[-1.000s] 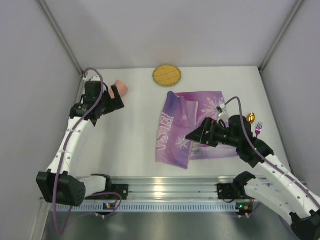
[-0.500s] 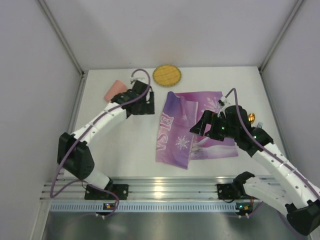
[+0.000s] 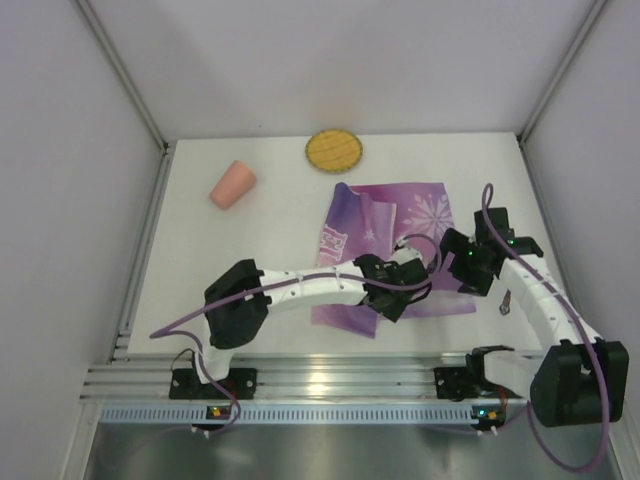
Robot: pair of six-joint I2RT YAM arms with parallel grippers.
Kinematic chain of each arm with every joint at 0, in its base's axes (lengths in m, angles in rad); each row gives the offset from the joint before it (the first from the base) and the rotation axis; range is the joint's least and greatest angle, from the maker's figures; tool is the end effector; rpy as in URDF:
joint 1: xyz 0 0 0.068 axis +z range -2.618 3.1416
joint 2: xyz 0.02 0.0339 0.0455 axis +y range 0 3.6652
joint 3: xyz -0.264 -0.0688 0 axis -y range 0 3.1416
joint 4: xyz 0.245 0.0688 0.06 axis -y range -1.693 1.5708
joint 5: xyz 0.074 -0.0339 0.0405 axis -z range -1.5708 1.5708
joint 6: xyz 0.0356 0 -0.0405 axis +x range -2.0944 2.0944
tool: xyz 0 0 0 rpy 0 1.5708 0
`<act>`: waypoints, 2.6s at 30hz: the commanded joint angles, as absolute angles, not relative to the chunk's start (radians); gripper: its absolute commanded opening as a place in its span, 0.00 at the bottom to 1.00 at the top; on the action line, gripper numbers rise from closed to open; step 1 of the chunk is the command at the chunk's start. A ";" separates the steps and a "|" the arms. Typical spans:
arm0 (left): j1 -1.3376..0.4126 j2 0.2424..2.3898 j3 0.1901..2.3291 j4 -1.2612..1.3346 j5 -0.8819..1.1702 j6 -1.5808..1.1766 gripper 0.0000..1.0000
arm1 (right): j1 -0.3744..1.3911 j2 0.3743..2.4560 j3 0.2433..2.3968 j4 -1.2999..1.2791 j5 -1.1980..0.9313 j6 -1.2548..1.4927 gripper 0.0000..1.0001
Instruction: Set the dinner table for one person
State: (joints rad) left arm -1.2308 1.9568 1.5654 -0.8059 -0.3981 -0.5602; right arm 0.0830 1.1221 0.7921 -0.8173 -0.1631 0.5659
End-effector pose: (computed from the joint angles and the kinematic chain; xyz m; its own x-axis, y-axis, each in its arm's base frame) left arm 0.1490 -0.3798 0.2206 -0.6997 0.5094 -0.5009 0.5313 0.8398 0.1119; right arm 0.2004 0.0225 0.2293 -0.8464 0.4605 -0.2675 0.3619 0.8659 0.3453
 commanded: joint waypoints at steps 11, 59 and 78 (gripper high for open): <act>-1.321 2.011 1.572 -0.881 -0.410 -0.721 0.76 | 0.018 1.037 0.730 -0.876 -0.245 0.462 0.98; -1.105 1.907 1.680 -0.896 -0.106 -0.600 0.00 | -0.031 1.322 0.660 -0.690 -0.145 0.543 0.94; -0.735 1.610 1.260 -0.813 -0.008 -0.646 0.00 | -0.032 1.433 0.611 -0.569 -0.104 0.617 0.28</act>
State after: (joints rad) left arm -0.8577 1.7405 1.3464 -0.8448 -0.0345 -0.6052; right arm -0.0261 1.3659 0.6678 -0.7296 -0.1162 0.6014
